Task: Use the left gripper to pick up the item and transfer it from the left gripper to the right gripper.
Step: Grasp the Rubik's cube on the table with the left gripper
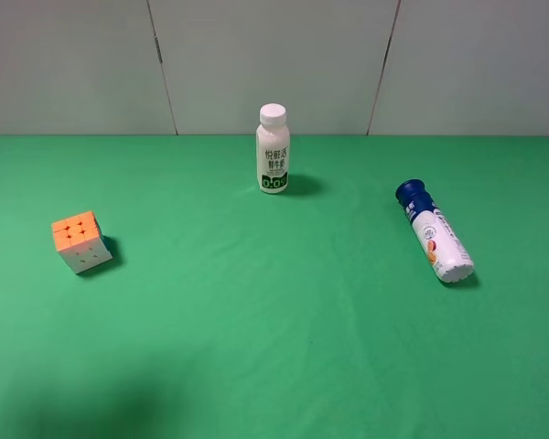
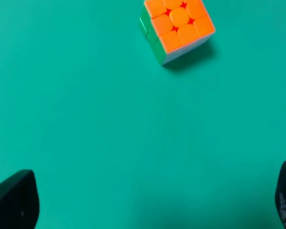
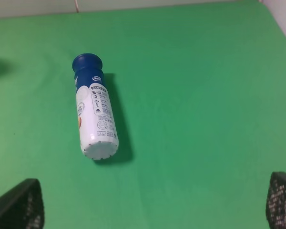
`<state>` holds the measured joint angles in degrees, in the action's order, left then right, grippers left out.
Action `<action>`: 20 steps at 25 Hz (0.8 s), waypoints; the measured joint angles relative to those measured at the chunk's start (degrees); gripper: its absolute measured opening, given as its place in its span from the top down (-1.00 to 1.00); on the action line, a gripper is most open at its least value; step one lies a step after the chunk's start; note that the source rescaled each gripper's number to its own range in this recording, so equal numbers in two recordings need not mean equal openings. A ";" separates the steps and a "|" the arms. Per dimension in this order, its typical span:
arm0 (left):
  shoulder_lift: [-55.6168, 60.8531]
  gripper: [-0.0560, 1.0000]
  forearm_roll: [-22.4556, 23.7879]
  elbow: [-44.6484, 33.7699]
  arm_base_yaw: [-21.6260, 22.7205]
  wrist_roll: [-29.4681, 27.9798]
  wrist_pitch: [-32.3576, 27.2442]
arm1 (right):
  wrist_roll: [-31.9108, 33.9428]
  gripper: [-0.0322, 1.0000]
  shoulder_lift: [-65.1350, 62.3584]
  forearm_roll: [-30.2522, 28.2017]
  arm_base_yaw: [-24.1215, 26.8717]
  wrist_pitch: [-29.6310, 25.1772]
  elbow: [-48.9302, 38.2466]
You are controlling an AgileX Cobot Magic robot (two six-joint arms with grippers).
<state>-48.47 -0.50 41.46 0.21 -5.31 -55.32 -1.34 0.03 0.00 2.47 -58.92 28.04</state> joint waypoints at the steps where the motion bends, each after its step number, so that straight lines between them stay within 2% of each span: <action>1: -2.36 -1.00 0.00 0.33 0.00 -0.28 0.64 | 0.00 -0.99 0.00 0.00 0.00 0.00 0.00; 12: -25.55 -1.00 0.02 5.24 -0.38 -6.64 9.06 | 0.00 -0.99 0.00 0.00 0.00 0.00 0.00; 20: -38.08 -1.00 2.46 9.92 -6.12 -17.48 13.80 | 0.00 -0.99 0.00 0.00 0.00 0.00 0.00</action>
<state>-86.55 1.97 51.38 -5.91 -22.78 -41.52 -1.34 0.03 0.00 2.47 -58.92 28.04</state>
